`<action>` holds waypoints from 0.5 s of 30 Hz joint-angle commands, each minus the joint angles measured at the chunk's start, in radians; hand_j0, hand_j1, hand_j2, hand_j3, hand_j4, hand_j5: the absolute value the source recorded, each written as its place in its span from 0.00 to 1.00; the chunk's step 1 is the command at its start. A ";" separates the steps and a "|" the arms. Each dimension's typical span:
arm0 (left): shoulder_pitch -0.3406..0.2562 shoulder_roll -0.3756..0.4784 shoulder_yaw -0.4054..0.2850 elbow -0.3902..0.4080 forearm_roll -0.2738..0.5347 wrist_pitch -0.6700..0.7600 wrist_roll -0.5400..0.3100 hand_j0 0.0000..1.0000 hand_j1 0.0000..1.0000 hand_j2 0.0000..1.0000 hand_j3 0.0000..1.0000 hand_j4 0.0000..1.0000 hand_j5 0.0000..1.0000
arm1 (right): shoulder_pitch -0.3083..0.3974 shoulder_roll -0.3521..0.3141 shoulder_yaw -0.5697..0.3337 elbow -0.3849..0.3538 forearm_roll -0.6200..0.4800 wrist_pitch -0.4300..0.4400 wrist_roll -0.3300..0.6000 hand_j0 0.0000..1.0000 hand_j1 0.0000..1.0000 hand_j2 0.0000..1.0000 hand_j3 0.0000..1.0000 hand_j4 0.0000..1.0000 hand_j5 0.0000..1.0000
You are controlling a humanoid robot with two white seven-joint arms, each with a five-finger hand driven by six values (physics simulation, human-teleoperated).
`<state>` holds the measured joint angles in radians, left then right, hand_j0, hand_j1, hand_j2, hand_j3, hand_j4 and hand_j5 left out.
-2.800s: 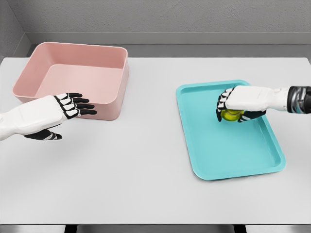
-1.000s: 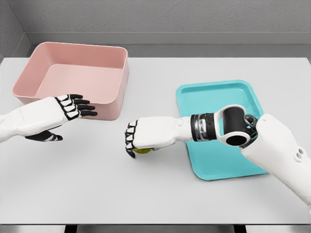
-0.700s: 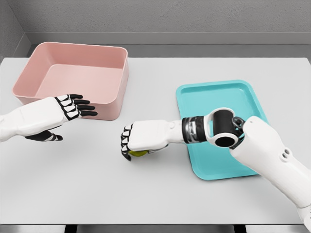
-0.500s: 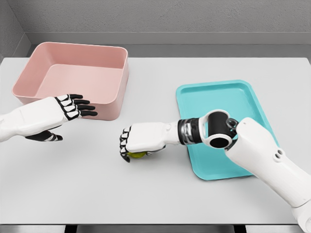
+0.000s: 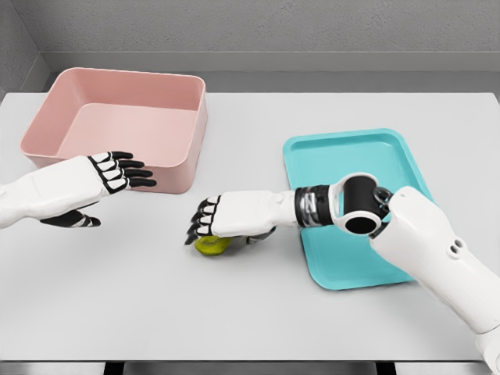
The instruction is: Put the tennis from the blue tray into the pink basket with both arms
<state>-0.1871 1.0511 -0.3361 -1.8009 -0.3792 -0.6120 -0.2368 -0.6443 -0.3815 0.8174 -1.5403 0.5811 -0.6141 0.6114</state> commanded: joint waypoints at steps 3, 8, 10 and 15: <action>0.000 0.001 0.000 0.000 0.006 0.001 0.001 1.00 1.00 1.00 1.00 1.00 1.00 | 0.017 -0.040 -0.107 -0.124 -0.014 0.003 -0.001 1.00 1.00 1.00 1.00 1.00 1.00; -0.002 0.003 -0.009 0.000 -0.007 0.001 -0.001 1.00 1.00 1.00 1.00 1.00 1.00 | 0.025 -0.045 -0.136 -0.185 -0.030 0.003 -0.001 1.00 1.00 1.00 1.00 1.00 1.00; -0.005 0.004 -0.009 0.000 -0.012 0.001 -0.001 1.00 1.00 1.00 1.00 1.00 1.00 | 0.081 -0.094 -0.283 -0.190 -0.104 0.003 -0.001 1.00 1.00 1.00 1.00 1.00 1.00; -0.008 -0.013 -0.035 0.000 -0.101 0.001 -0.001 1.00 1.00 1.00 1.00 1.00 1.00 | 0.248 -0.243 -0.630 -0.189 -0.371 0.003 -0.001 1.00 1.00 1.00 1.00 1.00 1.00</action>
<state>-0.1948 1.0441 -0.3568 -1.8009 -0.4524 -0.6120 -0.2382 -0.3729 -0.5728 0.3242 -1.7249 0.3111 -0.6150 0.6117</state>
